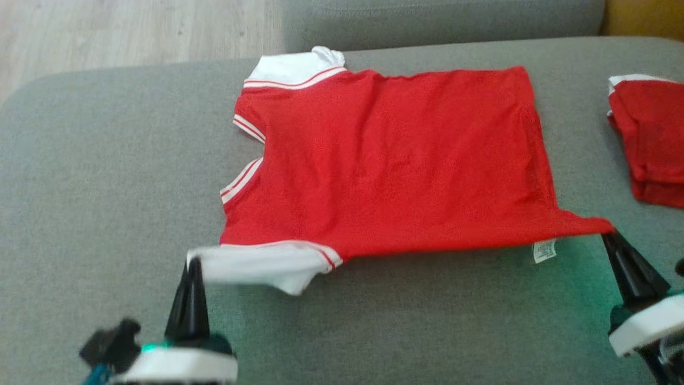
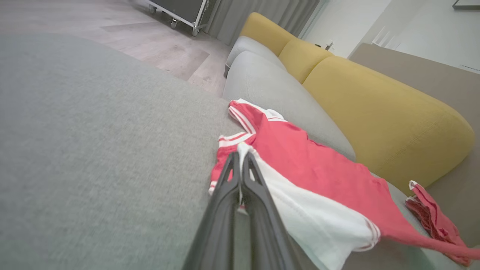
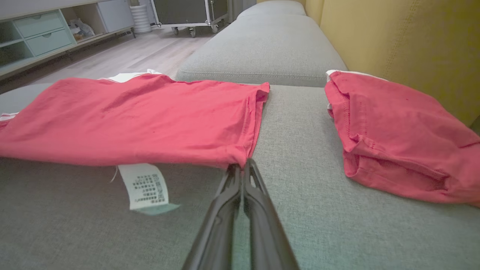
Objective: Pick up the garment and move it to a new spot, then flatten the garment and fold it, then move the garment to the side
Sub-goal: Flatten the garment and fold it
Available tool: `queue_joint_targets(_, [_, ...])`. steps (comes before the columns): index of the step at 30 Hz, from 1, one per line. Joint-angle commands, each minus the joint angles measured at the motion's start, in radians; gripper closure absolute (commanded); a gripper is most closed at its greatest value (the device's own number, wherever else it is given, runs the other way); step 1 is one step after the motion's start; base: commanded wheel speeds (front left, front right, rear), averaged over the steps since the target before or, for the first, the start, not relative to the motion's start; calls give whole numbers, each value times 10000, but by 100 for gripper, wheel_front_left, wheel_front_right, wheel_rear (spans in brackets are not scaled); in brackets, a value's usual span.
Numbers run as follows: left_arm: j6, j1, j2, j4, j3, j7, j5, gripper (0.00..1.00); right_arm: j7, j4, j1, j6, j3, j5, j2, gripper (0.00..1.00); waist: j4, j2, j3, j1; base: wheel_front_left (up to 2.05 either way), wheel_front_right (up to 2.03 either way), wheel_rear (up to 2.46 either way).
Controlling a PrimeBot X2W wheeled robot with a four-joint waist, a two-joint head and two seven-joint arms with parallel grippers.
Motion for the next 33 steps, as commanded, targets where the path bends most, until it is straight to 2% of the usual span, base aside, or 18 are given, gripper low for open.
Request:
queue_joint_targets(1, [27,-817,-3,-249,375,-17,-2,100,2,-254,-364,-7,-39,-19,-283,100,7,-1,169,0,0,0,0])
queue_joint_targets(9, [-138,-3452,-293,863,266,238,17,100,311,233,-1836,-7,94,65,-247,100,77,-1,1105,0,0,0,0])
queue_joint_targets(21, [-518,-6145,-480,3195,216,-41,192,100,18,1698,-4386,-7,1410,343,-372,100,29,-1,2187,0,0,0,0])
queue_joint_targets(22, [-540,-6283,-506,3348,232,-94,210,100,-40,1843,-4546,-7,1496,362,-357,91,36,-1,2255,0,0,0,0])
queue_joint_targets(23, [-570,-6407,-535,3476,242,-146,234,100,-96,1982,-4690,-7,1579,387,-329,58,46,-1,2312,0,0,0,0])
queue_joint_targets(24, [-602,-6509,-563,3598,243,-190,259,100,-151,2133,-4818,-7,1602,462,-274,0,59,-1,2360,0,0,0,0])
queue_joint_targets(25, [-615,-6598,-597,3698,283,-235,281,100,-213,2292,-4942,-7,1554,513,-220,0,79,-1,2401,0,0,0,0])
queue_joint_targets(26, [-636,-6669,-633,3794,325,-271,291,83,-265,2407,-5039,-7,1583,511,-173,0,96,-1,2426,0,0,0,0])
queue_joint_targets(27, [-644,-6720,-669,3883,386,-300,303,45,-310,2492,-5106,-7,1632,499,-136,0,111,-1,2443,0,0,0,0])
queue_joint_targets(28, [-639,-6746,-704,3941,464,-323,327,0,-348,2556,-5143,-7,1654,509,-91,0,119,-1,2451,0,0,0,0])
queue_joint_targets(31, [-622,-6589,-783,3734,688,-356,692,0,-417,2663,-5105,-7,1587,567,46,0,127,-1,2401,0,0,0,0])
queue_joint_targets(32, [-584,-6429,-790,3505,785,-358,999,0,-427,2652,-5050,-7,1507,583,106,0,119,-1,2358,0,0,0,0])
queue_joint_targets(33, [-444,-5909,-793,2914,972,-361,1786,0,-433,2457,-4879,-7,1215,543,257,0,77,-1,2243,0,0,0,0])
